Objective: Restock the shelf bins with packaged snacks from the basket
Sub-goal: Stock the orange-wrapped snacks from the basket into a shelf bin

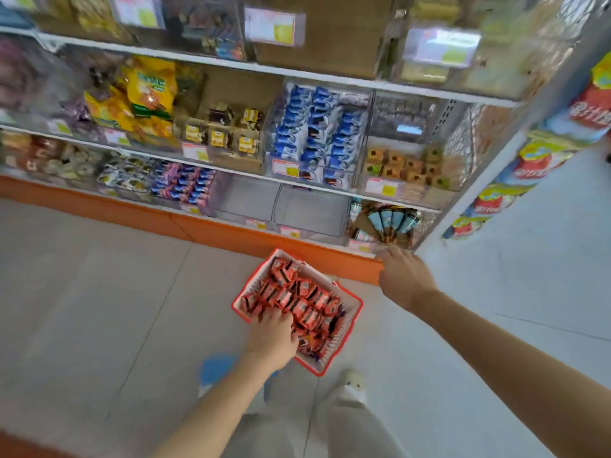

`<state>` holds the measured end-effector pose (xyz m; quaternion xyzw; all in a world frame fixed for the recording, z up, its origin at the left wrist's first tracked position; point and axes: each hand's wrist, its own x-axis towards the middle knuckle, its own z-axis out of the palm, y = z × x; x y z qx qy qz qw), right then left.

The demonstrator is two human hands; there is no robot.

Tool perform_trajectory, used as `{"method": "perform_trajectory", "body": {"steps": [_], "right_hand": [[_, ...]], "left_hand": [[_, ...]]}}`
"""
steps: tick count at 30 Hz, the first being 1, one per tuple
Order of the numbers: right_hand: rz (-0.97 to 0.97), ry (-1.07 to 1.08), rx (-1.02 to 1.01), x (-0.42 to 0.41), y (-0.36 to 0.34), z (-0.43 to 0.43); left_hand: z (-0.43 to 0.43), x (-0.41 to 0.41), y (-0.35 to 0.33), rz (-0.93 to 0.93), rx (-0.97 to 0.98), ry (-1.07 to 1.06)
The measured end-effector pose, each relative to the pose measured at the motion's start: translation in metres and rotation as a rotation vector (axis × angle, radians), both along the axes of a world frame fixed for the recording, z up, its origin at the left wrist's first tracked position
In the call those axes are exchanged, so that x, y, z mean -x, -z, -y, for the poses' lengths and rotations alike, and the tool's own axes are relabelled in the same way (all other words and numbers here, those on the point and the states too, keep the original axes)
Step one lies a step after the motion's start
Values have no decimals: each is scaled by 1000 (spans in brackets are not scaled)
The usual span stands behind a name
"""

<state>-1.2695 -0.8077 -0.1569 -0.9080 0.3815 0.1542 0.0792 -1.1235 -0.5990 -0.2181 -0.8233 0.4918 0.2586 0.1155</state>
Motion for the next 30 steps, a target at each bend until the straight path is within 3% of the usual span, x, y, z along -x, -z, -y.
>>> {"method": "perform_trajectory", "body": {"steps": [8,14,17,20,27,30], "right_hand": [[-23,-201,-9,7,33,39],[-75,-265,-27,12,72,37],[-58,-262,-23,13,90,35],[-49,-297,-19,8,116,39],[-71,-412,-32,-15,204,66],[72,-515,-92,-27,240,75]], "left_hand": [[22,36,27,-39,61,-196],[2,39,61,11,9,-211],[-8,37,82,-8,98,-276],[-9,28,110,20,169,-304],[20,13,192,103,107,-330],[35,9,237,139,127,-307]]}}
